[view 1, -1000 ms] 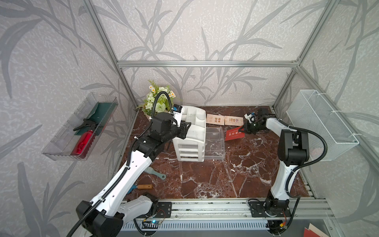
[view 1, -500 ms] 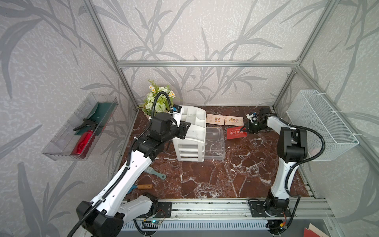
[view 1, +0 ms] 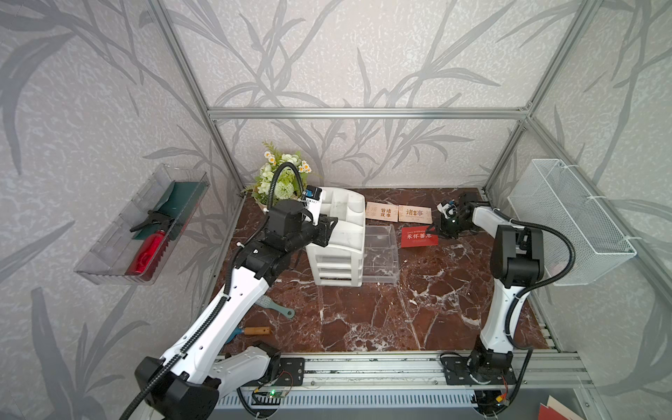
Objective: Take the postcards out of the drawer
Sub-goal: Place the postcard at the center of the board.
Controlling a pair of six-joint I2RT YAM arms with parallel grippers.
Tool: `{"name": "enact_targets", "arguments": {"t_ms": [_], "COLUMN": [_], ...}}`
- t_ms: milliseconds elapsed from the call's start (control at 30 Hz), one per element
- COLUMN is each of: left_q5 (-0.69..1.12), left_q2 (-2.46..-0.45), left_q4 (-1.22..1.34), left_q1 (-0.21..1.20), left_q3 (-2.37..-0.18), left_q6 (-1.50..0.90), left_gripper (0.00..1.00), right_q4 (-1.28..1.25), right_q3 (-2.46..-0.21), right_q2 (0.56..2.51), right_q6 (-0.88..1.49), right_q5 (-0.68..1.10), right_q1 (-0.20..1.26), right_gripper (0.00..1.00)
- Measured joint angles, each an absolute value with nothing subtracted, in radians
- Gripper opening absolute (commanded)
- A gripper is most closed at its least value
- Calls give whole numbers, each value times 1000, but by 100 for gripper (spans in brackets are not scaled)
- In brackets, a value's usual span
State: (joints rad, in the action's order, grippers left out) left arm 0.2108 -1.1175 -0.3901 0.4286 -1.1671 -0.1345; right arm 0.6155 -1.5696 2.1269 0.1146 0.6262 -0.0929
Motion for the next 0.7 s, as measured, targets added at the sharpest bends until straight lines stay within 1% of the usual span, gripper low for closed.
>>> {"name": "enact_targets", "arguments": {"t_ms": [300, 700], "left_q5": [211, 211], "left_q2": [-1118, -1116], "left_q4": [-390, -392], "left_q1": [425, 420], "left_q3": [-1167, -1162], "left_q6": [-135, -136], "left_gripper": [37, 37], "right_q4": [616, 617], "right_q3": [-1575, -1598], "right_q2": [2127, 2128], "right_q6": [120, 129], "right_q5": [597, 563], "right_q1": [-93, -93], "right_gripper": [40, 42]}}
